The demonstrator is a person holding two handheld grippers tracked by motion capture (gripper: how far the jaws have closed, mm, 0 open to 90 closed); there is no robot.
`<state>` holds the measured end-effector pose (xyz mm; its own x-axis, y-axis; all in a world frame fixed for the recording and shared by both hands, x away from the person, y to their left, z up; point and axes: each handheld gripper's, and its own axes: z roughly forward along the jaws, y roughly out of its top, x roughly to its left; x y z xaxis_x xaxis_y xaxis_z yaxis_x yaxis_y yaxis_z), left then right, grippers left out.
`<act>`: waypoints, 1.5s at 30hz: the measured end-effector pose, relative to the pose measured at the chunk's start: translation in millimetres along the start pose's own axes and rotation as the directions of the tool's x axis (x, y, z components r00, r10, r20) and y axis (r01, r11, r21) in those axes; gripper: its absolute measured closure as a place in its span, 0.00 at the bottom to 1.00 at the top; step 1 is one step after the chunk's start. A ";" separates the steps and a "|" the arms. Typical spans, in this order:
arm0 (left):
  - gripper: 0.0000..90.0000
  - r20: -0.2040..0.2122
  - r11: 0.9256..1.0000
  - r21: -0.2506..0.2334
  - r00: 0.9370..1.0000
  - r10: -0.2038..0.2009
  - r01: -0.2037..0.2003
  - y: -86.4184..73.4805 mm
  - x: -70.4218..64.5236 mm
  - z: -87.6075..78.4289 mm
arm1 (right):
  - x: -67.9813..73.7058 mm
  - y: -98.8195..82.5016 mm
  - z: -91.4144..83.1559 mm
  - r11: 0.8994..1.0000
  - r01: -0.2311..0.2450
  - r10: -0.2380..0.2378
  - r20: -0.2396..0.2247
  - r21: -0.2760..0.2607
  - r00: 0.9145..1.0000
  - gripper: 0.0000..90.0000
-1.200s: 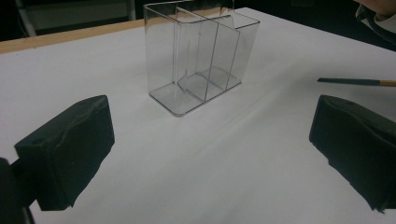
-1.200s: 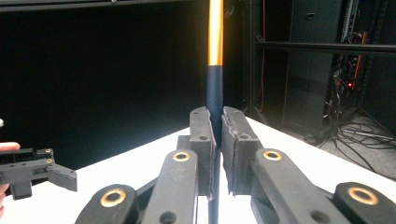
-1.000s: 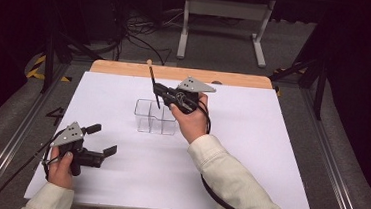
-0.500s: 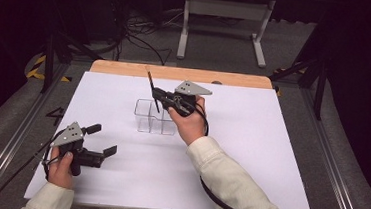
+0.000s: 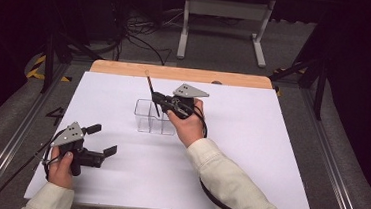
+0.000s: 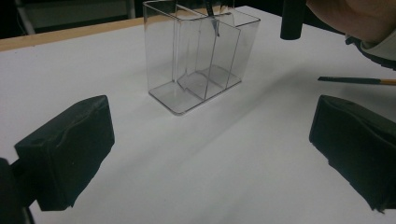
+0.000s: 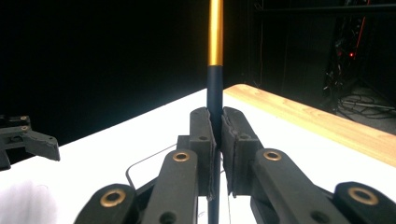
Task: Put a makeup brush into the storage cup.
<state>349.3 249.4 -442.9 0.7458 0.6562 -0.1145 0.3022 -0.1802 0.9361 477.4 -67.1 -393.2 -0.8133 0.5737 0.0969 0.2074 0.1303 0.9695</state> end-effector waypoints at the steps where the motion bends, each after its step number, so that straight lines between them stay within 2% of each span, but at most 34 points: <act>1: 0.01 0.000 1.000 -0.002 1.000 0.003 -0.003 0.2 -0.1 -0.2 | 0.5 -0.8 0.5 1.000 -0.001 0.001 0.000 0.005 1.000 0.93; 6: 0.01 -0.003 1.000 -0.003 1.000 -0.003 0.003 -0.2 0.2 -0.2 | 0.3 -6.0 2.7 0.999 -0.006 0.006 0.007 0.035 1.000 0.93; 12: 0.01 -0.001 1.000 0.003 1.000 0.008 -0.008 0.1 0.8 -0.2 | 1.6 -8.7 4.3 0.998 -0.016 0.015 0.011 0.058 1.000 0.93; 15: 0.01 -0.003 1.000 0.000 1.000 -0.002 0.002 -0.2 0.2 -0.1 | 1.9 -9.8 4.7 0.998 -0.016 0.016 0.014 0.067 1.000 0.93; 18: 0.01 -0.003 1.000 0.005 1.000 0.009 -0.009 0.2 0.9 -0.4 | 1.7 -10.5 4.5 0.997 -0.018 0.017 0.017 0.072 1.000 0.93; 23: 0.01 -0.003 1.000 0.001 1.000 0.002 -0.002 0.2 0.4 0.0 | 2.0 -11.7 3.2 0.996 -0.032 0.031 0.012 0.078 0.999 0.92; 25: 0.01 -0.001 1.000 0.003 1.000 0.003 -0.003 0.5 0.5 0.2 | 2.7 -11.7 1.9 0.998 -0.044 0.044 0.009 0.055 0.999 0.77; 27: 0.01 -0.001 1.000 0.005 1.000 0.007 -0.007 0.9 0.7 1.0 | 3.3 -10.3 -0.6 0.998 -0.057 0.058 -0.009 0.028 0.998 0.68; 30: 0.01 0.001 1.000 0.007 1.000 0.011 -0.011 1.6 0.7 2.2 | 4.8 -5.9 -7.0 0.999 -0.047 0.047 -0.002 -0.011 0.999 0.54; 32: 0.01 0.004 1.000 0.005 1.000 0.007 -0.007 1.8 0.5 3.2 | 5.0 -4.7 -9.2 0.999 -0.043 0.043 0.003 -0.019 0.999 0.51; 34: 0.01 0.006 1.000 0.010 1.000 0.013 -0.013 2.8 1.0 4.6 | 5.2 2.8 -22.0 0.998 -0.031 0.031 0.000 -0.049 1.000 0.39; 36: 0.01 0.006 1.000 0.007 1.000 0.011 -0.011 3.1 0.7 5.7 | 5.5 4.6 -25.3 0.998 -0.029 0.028 -0.002 -0.057 1.000 0.38; 40: 0.01 0.014 1.000 0.012 1.000 0.021 -0.021 5.1 0.8 9.3 | 4.8 16.2 -50.2 0.997 -0.013 0.012 -0.014 -0.070 1.000 0.32; 43: 0.01 0.017 1.000 0.011 1.000 0.019 -0.019 5.6 0.6 11.0 | 3.1 19.2 -59.4 0.997 -0.013 0.012 -0.013 -0.075 1.000 0.31; 44: 0.01 0.027 1.000 0.005 1.000 0.012 -0.012 6.2 0.4 12.2 | 1.4 21.3 -68.0 0.997 -0.008 0.007 -0.004 -0.075 1.000 0.30; 45: 0.01 0.027 1.000 0.005 1.000 0.012 -0.012 6.2 0.4 12.2 | 1.4 21.3 -68.0 0.997 -0.008 0.007 -0.004 -0.075 1.000 0.30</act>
<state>358.7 239.7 -441.3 0.7650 0.6342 -0.1124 0.2965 -0.1919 0.9355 443.7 -118.5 -357.1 -0.8140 0.5713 0.1050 0.1722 0.0646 0.9829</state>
